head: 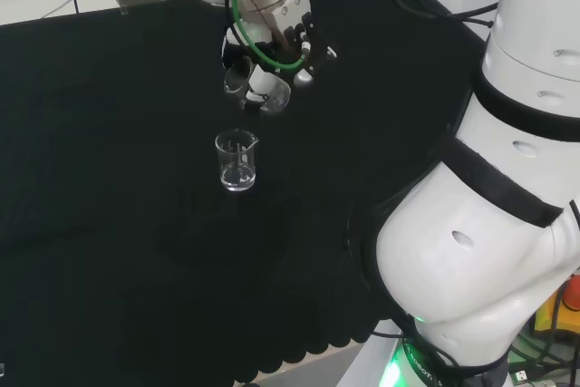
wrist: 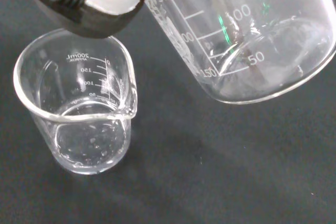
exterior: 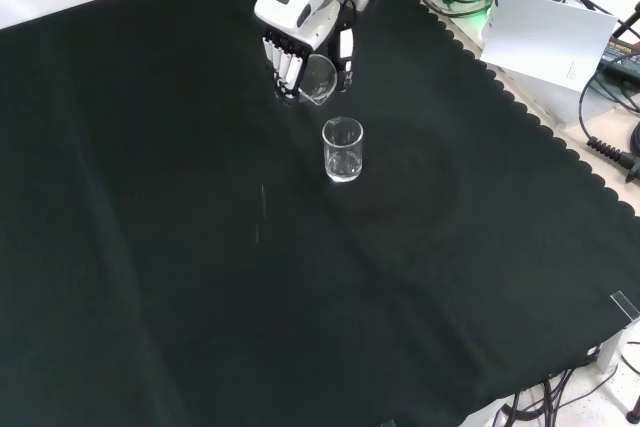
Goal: Place the beaker back on the table.
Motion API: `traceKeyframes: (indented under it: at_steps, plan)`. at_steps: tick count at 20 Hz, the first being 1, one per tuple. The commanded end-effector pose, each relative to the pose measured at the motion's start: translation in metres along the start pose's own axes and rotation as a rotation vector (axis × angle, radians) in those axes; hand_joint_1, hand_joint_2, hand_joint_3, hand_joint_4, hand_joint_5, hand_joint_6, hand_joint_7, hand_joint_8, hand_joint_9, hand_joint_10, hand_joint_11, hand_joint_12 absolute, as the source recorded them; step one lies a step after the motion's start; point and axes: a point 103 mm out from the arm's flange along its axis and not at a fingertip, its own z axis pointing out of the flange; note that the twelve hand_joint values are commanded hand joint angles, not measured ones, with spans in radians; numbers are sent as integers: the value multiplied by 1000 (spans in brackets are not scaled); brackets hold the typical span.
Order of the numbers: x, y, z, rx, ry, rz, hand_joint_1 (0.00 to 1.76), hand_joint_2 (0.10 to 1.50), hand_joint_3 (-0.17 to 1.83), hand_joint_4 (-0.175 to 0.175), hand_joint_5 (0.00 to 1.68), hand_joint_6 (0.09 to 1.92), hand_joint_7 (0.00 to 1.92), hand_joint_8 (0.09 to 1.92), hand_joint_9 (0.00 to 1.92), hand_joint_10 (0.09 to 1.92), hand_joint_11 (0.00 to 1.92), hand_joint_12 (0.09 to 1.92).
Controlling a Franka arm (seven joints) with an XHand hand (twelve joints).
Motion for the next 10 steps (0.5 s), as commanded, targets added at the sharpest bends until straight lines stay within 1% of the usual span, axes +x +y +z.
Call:
traceKeyframes:
  at_steps: [1, 3, 5, 10]
  plan:
    - [-17, 6, 7, -54, 84, -26, 1417, 1018, -175, -167, 1268, 440, 1372, 508, 1600, 87, 1402, 575]
    - [-22, 9, 9, -67, 109, -33, 1425, 1019, -175, -174, 1252, 471, 1352, 548, 1590, 87, 1398, 576]
    - [-28, 13, 12, -83, 128, -38, 1426, 1020, -175, -175, 1247, 484, 1346, 559, 1587, 87, 1395, 577]
    - [-43, 24, 17, -140, 203, -45, 1426, 1020, -175, -175, 1242, 496, 1343, 567, 1585, 87, 1391, 578]
